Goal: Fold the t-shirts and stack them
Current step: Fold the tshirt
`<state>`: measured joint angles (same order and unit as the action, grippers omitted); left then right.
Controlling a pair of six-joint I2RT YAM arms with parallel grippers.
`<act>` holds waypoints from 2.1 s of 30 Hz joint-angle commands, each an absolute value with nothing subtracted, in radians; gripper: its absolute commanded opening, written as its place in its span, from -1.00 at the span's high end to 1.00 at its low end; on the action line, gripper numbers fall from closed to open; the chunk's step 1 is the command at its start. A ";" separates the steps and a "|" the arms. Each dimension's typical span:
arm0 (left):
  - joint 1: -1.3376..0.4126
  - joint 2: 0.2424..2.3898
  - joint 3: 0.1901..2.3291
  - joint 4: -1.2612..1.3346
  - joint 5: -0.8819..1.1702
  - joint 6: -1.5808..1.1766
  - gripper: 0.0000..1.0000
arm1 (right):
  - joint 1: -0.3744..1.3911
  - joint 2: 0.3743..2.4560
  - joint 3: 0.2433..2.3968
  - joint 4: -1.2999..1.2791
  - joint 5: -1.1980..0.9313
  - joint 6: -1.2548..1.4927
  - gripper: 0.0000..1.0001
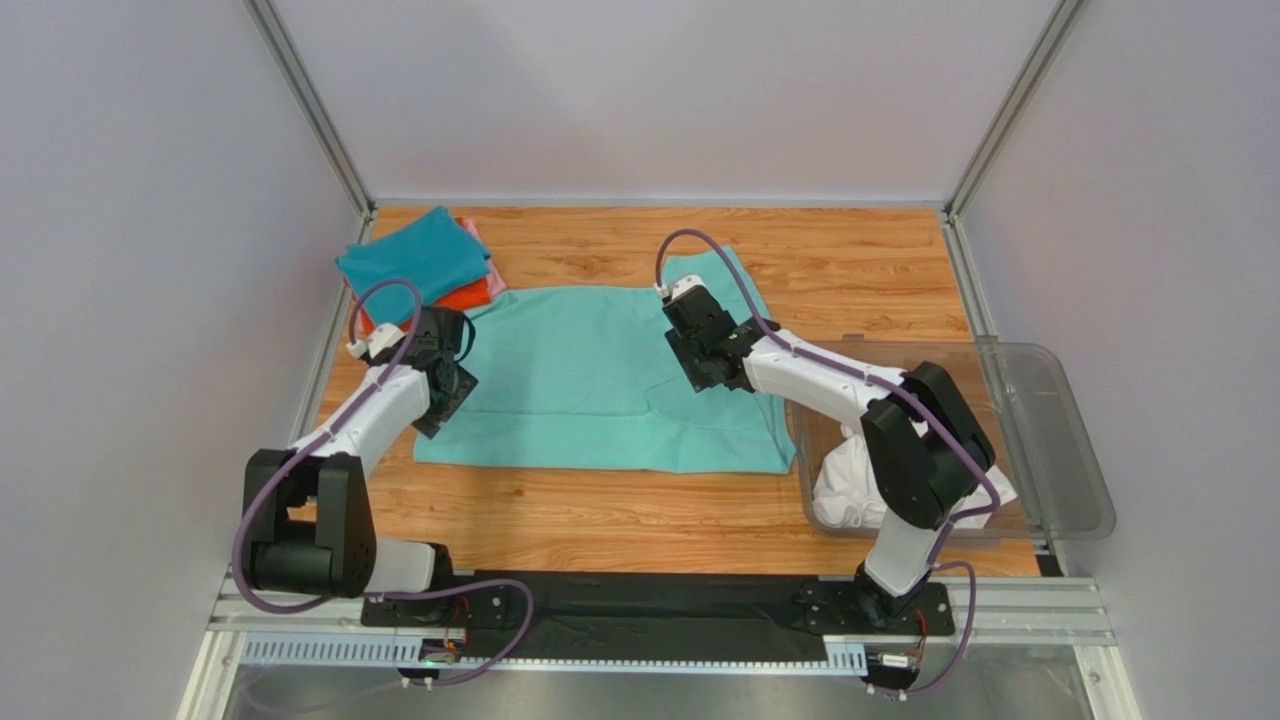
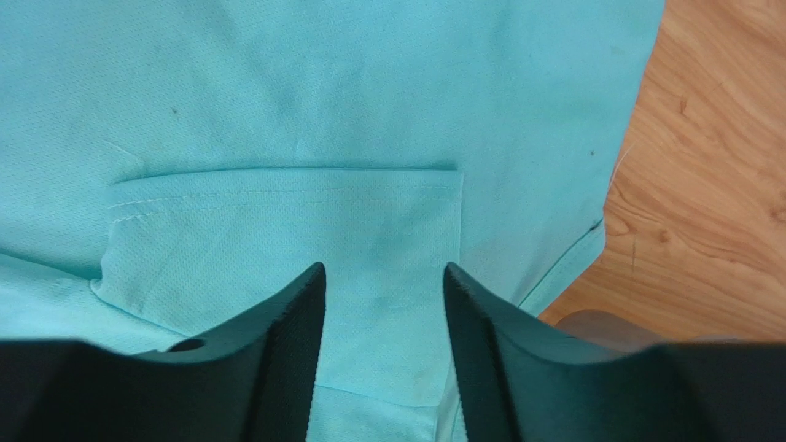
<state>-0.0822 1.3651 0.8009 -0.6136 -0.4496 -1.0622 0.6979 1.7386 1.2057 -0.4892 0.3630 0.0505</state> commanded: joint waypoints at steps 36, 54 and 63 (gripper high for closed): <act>-0.077 1.244 0.575 -0.290 0.038 -0.756 -0.99 | 0.830 1.638 0.904 -0.327 0.189 0.520 -1.00; -0.077 0.804 0.365 -0.658 -0.117 -0.954 -0.99 | 1.216 1.591 0.769 -0.482 0.423 0.899 -1.00; -0.077 0.723 0.390 -0.814 -0.136 -0.979 -0.99 | 1.356 1.595 0.808 -0.652 0.492 1.041 -1.00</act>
